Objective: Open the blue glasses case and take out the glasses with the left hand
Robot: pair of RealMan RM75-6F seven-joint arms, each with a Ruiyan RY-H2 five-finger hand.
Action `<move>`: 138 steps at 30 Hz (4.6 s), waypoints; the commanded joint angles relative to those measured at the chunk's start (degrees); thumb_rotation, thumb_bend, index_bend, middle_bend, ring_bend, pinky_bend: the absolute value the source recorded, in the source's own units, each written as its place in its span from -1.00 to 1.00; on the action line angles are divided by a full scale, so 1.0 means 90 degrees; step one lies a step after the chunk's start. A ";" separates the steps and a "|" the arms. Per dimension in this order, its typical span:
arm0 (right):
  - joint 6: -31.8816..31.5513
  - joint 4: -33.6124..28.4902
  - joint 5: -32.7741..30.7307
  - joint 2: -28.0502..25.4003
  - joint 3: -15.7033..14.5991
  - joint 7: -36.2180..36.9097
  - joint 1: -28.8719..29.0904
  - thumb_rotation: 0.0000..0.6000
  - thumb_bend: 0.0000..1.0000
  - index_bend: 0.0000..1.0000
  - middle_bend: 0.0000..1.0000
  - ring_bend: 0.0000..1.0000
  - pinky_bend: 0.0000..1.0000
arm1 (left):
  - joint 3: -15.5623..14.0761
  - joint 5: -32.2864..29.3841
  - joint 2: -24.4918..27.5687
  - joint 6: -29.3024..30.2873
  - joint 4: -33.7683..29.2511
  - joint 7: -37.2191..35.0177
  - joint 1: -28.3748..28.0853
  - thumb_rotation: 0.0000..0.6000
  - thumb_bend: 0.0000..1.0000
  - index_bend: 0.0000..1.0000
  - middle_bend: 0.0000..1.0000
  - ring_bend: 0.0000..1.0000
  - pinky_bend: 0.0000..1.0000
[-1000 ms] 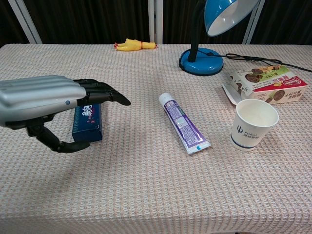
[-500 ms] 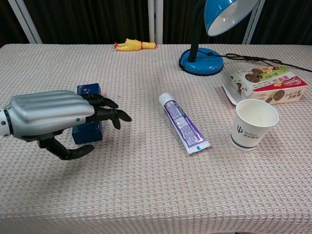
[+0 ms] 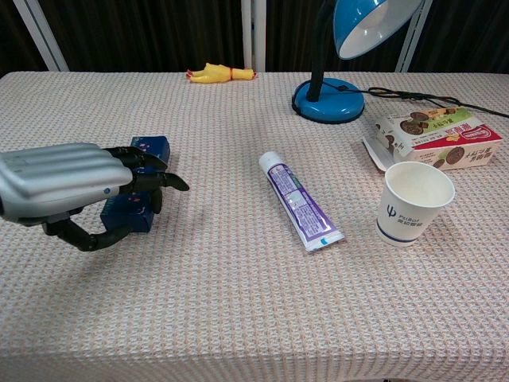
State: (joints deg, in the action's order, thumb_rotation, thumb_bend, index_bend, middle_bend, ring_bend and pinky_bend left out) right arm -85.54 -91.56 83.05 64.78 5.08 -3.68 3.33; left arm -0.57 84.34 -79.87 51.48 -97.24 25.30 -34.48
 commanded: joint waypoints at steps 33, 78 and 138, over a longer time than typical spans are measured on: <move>0.0062 -0.0119 0.0003 0.0066 -0.0018 -0.0253 0.0047 1.00 -0.40 -1.00 -1.00 -1.00 -1.00 | -0.0086 -0.0262 0.0194 0.0892 0.0879 -0.0670 0.0540 1.00 0.09 -1.00 -0.36 -1.00 -1.00; -0.0054 -0.0311 -0.0203 -0.0210 0.0202 -0.0405 0.0062 1.00 -0.40 -1.00 -1.00 -1.00 -1.00 | 0.1099 -0.1859 -0.0733 0.1062 0.0908 -0.0151 0.0203 1.00 -0.41 -0.61 -0.44 -0.70 -0.58; 0.0323 -0.0300 -0.0399 -0.0193 0.0122 -0.0482 0.0204 1.00 -0.39 -1.00 -1.00 -1.00 -1.00 | 0.1045 -0.2636 -0.0699 0.0713 0.1171 -0.0500 -0.0143 1.00 -0.15 -0.52 0.05 -0.48 -0.51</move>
State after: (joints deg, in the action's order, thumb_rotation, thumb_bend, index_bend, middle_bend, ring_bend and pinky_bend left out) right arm -82.64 -94.26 79.46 63.05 6.18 -8.01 5.17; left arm 8.63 60.83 -86.29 58.22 -86.51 21.39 -35.76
